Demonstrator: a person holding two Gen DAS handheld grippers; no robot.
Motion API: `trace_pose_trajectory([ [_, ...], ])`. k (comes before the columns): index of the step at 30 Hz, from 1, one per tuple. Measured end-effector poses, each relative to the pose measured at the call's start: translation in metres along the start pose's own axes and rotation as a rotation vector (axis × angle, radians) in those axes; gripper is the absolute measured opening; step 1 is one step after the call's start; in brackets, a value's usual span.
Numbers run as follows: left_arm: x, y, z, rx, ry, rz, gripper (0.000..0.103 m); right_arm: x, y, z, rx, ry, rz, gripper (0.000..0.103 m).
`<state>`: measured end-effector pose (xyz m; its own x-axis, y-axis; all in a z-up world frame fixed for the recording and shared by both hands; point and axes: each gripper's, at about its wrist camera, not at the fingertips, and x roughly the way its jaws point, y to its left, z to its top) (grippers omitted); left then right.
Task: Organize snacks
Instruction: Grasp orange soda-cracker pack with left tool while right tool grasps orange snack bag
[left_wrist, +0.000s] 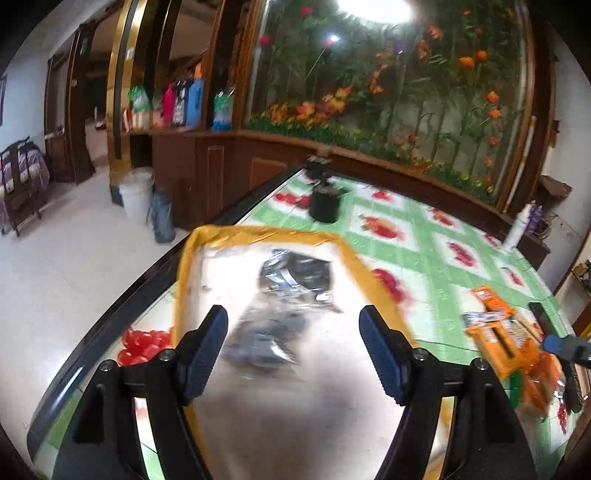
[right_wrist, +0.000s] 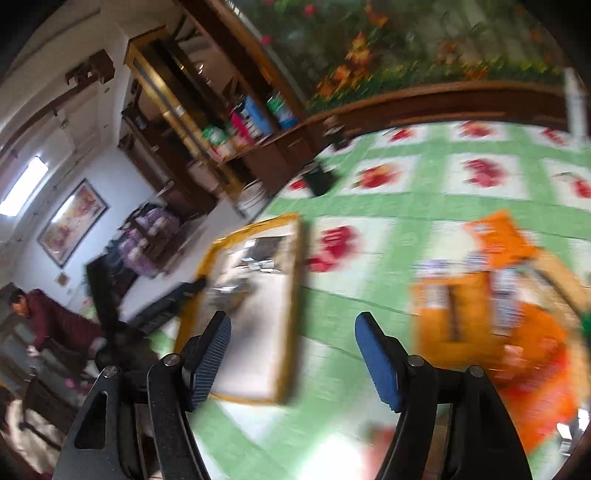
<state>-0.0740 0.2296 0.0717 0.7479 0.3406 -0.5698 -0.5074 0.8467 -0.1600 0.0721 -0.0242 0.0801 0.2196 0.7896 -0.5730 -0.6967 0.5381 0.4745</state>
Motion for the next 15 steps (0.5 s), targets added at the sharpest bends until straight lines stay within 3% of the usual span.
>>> trace_pose_trajectory([
  [7,-0.028,-0.093,-0.027,0.136,-0.004,-0.204,0.079,-0.062,-0.073,-0.012,0.145,-0.117,-0.074,0.074],
  [10,-0.016,-0.144,-0.043,0.223,0.111,-0.330,0.080,-0.078,-0.102,-0.008,0.265,-0.156,-0.123,0.074],
  [15,0.002,-0.201,-0.058,0.304,0.252,-0.457,0.080,-0.092,-0.139,-0.014,0.479,-0.155,-0.151,0.074],
])
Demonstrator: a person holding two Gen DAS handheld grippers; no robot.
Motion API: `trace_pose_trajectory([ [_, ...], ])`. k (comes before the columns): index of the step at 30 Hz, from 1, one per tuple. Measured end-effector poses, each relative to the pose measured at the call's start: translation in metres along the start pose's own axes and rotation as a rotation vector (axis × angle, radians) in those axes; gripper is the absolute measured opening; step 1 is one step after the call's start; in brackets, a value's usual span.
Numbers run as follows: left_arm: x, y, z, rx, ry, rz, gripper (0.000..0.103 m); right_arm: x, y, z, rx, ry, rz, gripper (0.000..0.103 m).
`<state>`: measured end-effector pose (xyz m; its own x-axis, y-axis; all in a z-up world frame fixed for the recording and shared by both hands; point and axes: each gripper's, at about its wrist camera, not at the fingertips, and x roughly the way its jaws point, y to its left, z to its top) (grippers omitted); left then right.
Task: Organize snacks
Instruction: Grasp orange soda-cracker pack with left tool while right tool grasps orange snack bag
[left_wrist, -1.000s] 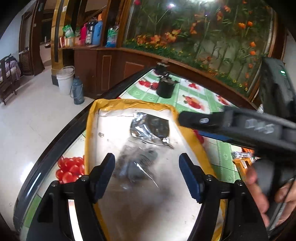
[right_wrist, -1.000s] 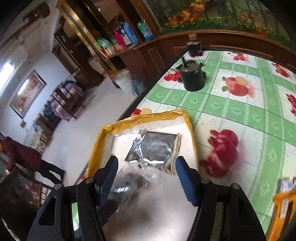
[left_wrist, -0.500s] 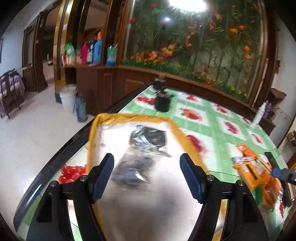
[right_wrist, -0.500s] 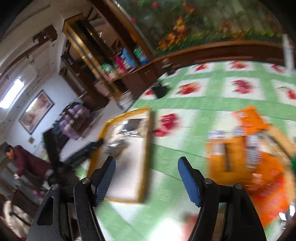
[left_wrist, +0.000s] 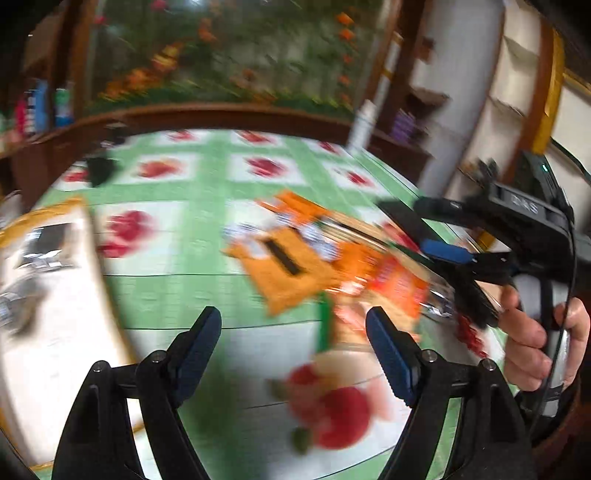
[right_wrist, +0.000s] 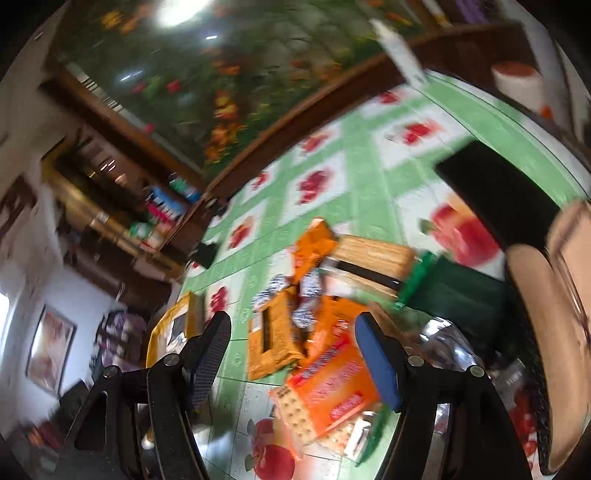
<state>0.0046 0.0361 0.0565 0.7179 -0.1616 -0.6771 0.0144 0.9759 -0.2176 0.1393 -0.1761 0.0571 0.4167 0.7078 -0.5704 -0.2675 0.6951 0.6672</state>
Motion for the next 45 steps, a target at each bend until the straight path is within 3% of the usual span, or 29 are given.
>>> trace_pose_trajectory([
  [3,0.018,-0.026,0.009,0.058,0.043,-0.043,0.082,-0.007,-0.011,0.002,0.043,-0.016,-0.062,0.074],
  [6,0.028,-0.050,0.013,0.130,0.057,-0.064,0.093,-0.013,-0.025,0.004,0.100,-0.020,-0.055,0.074],
  [10,0.049,-0.077,0.015,0.221,0.096,-0.051,0.093,-0.007,-0.038,0.005,0.153,0.010,-0.041,0.074],
  [17,0.082,-0.087,0.020,0.253,0.147,-0.025,0.093,-0.010,-0.037,0.005,0.156,-0.007,-0.045,0.074],
  [18,0.085,-0.088,0.020,0.253,0.152,-0.017,0.091,-0.011,-0.038,0.005,0.158,-0.010,-0.048,0.074],
  [22,0.088,-0.087,0.015,0.235,0.160,-0.034,0.055,-0.011,-0.039,0.005,0.166,-0.008,-0.040,0.074],
  [29,0.061,-0.060,0.004,0.160,0.100,-0.085,0.053,-0.007,-0.038,0.004,0.159,0.004,-0.044,0.074],
  [34,0.034,-0.019,0.009,0.070,-0.008,-0.082,0.053,0.003,-0.031,-0.001,0.128,0.034,-0.068,0.074],
  [38,0.036,0.008,0.007,-0.006,-0.030,-0.076,0.053,0.017,-0.021,-0.008,0.086,0.073,-0.088,0.074],
  [42,0.034,0.021,0.008,-0.030,-0.069,0.024,0.053,0.028,-0.011,-0.015,0.023,0.102,-0.126,0.074],
  [45,0.023,0.027,0.009,-0.054,-0.123,0.055,0.054,0.039,-0.002,-0.020,-0.048,0.124,-0.156,0.074],
])
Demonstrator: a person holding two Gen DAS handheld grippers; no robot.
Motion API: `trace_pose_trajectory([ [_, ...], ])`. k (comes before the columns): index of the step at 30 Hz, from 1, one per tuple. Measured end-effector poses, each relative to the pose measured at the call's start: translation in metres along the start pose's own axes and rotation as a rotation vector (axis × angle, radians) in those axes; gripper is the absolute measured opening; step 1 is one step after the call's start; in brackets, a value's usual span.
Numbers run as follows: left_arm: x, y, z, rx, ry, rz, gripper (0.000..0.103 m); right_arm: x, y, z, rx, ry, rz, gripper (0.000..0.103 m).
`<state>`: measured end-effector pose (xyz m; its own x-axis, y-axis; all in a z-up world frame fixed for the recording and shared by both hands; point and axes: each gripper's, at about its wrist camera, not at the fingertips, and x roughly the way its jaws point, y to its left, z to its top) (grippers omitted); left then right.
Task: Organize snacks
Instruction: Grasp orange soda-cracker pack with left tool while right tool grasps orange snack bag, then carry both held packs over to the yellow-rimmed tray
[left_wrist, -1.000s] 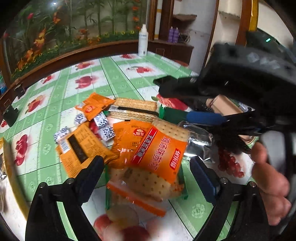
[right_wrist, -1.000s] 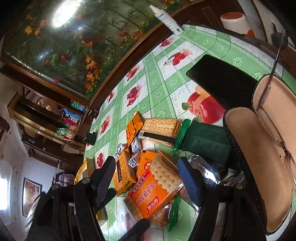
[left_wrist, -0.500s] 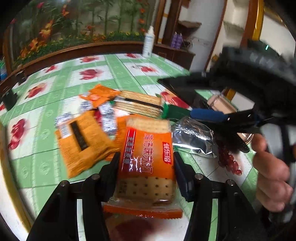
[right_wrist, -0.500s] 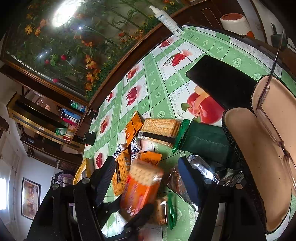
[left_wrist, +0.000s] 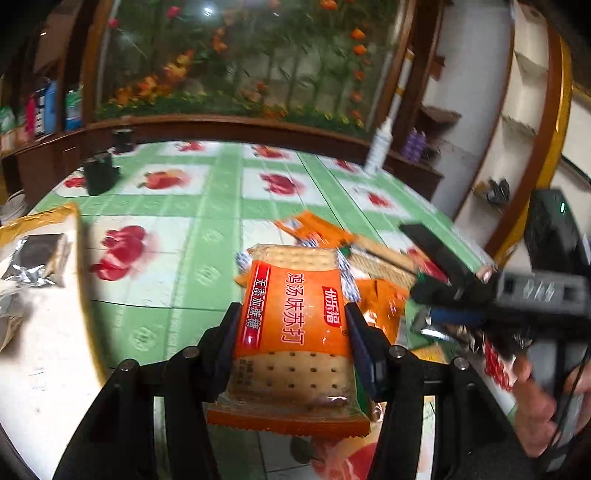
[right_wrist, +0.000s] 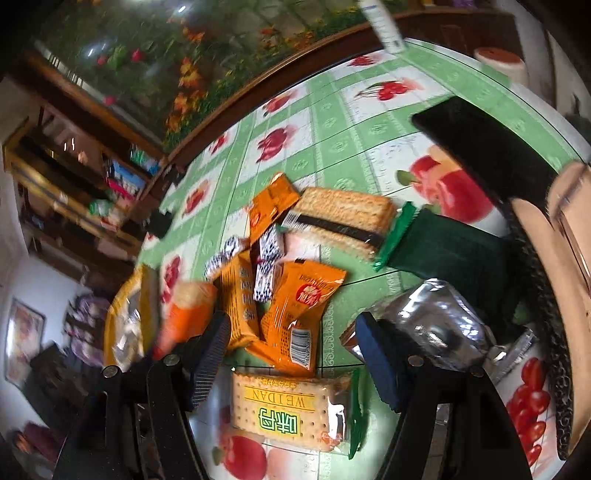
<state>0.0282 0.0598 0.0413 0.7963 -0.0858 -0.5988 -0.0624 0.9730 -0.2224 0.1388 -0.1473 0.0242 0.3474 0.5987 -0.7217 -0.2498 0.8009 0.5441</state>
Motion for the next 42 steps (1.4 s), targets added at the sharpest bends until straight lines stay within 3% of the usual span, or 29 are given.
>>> trace_pose_trajectory([
  [8,-0.003,0.003,0.000,0.002,-0.018,0.029,0.054,0.032,0.018,-0.001,-0.104,0.015,-0.122,0.072],
  [11,-0.004,0.002,-0.001,0.006,-0.023,0.039,0.054,0.043,0.036,-0.006,-0.228,-0.006,-0.222,0.071],
  [13,-0.004,0.002,-0.002,0.014,-0.026,0.048,0.054,0.046,0.046,-0.014,-0.310,-0.026,-0.302,0.044],
  [14,-0.004,0.002,-0.002,0.016,-0.025,0.050,0.054,0.044,0.047,-0.015,-0.319,-0.033,-0.297,0.043],
  [15,-0.004,0.001,-0.002,0.015,-0.024,0.050,0.054,0.043,0.045,-0.016,-0.309,-0.033,-0.290,0.035],
  [26,-0.005,0.002,-0.003,0.020,-0.037,0.064,0.054,-0.002,0.032,-0.009,-0.231,-0.194,-0.220,0.035],
  [38,-0.019,-0.005,-0.003,0.047,-0.109,0.080,0.054,-0.008,0.053,-0.021,-0.301,-0.203,-0.135,0.035],
  [42,-0.027,-0.001,-0.004,0.010,-0.122,0.058,0.054,-0.004,0.055,-0.024,-0.308,-0.180,-0.113,0.035],
])
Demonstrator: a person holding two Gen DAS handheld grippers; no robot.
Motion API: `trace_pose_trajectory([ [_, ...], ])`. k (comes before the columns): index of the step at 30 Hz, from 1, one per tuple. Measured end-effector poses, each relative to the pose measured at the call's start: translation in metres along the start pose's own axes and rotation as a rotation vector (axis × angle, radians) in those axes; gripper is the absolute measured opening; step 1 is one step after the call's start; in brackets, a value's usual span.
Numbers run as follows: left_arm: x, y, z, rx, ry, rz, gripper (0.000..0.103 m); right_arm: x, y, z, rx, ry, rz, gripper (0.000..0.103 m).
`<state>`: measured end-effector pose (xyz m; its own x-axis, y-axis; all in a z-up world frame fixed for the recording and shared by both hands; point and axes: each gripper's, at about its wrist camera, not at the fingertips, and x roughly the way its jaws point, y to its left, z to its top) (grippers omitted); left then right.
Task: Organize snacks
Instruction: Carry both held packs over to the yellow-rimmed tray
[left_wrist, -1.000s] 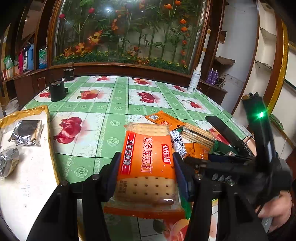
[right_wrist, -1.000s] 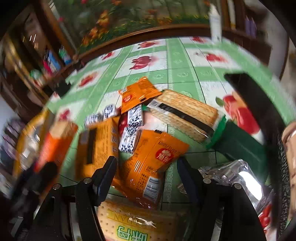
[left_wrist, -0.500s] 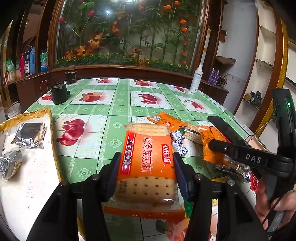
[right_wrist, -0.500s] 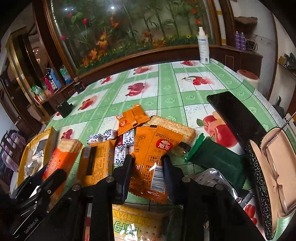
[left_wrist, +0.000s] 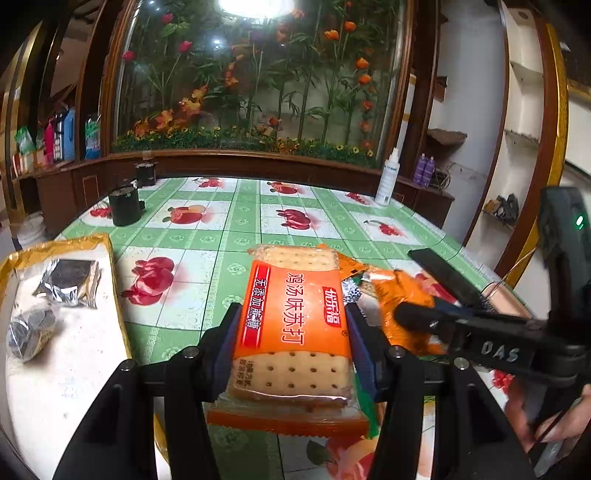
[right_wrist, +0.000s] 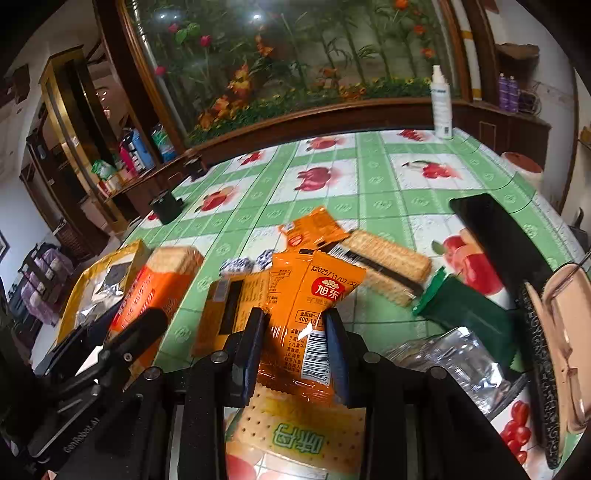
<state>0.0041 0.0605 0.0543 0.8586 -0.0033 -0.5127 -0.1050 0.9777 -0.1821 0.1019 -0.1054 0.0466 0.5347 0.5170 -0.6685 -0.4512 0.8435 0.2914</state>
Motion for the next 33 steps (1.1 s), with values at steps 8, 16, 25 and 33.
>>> trace_pose_trajectory([
  [8,-0.023,0.008,-0.009,-0.028,-0.001,0.017,0.054,0.006,0.011,-0.005,-0.029,0.017,0.041,0.035],
  [16,-0.054,0.028,-0.011,-0.065,-0.026,0.044,0.054,0.004,0.032,-0.010,-0.057,0.014,0.090,0.035],
  [25,-0.095,0.058,-0.004,-0.093,-0.082,0.111,0.054,0.006,0.087,-0.005,-0.090,0.046,0.189,0.036],
  [33,-0.118,0.094,-0.009,-0.163,-0.098,0.175,0.054,0.014,0.141,-0.005,-0.143,0.045,0.250,0.036],
])
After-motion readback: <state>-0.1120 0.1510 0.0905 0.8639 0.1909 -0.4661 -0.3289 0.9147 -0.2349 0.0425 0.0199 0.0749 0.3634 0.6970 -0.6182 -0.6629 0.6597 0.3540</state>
